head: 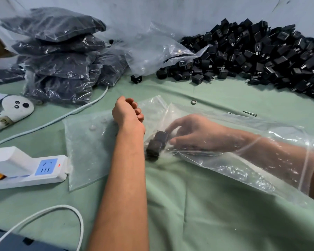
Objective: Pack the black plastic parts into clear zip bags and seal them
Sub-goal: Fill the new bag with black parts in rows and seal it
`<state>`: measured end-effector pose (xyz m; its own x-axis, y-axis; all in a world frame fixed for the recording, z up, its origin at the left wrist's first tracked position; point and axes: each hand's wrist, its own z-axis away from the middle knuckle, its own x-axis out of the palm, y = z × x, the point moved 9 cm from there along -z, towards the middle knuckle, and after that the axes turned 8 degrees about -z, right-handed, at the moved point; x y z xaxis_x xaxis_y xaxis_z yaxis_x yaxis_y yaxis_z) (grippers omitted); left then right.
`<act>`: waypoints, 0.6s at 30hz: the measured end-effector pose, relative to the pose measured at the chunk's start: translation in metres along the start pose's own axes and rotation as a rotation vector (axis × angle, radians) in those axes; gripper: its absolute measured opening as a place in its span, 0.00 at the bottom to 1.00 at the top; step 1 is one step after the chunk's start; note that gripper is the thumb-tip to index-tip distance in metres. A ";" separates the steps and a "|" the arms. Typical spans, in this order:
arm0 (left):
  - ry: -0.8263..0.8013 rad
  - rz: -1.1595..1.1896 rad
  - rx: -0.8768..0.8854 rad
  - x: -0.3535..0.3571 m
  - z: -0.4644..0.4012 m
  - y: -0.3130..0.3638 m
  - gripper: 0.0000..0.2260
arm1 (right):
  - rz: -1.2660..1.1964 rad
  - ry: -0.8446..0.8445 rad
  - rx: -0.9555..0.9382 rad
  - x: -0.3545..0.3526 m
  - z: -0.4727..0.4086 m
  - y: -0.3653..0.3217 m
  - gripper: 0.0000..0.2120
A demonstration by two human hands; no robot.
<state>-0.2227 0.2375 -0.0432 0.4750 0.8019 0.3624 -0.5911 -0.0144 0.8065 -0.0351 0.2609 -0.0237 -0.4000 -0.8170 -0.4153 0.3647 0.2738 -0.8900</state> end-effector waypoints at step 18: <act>0.026 -0.519 0.506 0.038 0.032 0.018 0.16 | 0.167 0.179 -0.043 0.006 0.000 -0.021 0.13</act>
<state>-0.1946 0.2489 -0.0001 0.5932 0.7941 -0.1322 0.0838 0.1024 0.9912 -0.0449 0.2500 -0.0079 -0.4811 -0.6570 -0.5804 0.4037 0.4217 -0.8119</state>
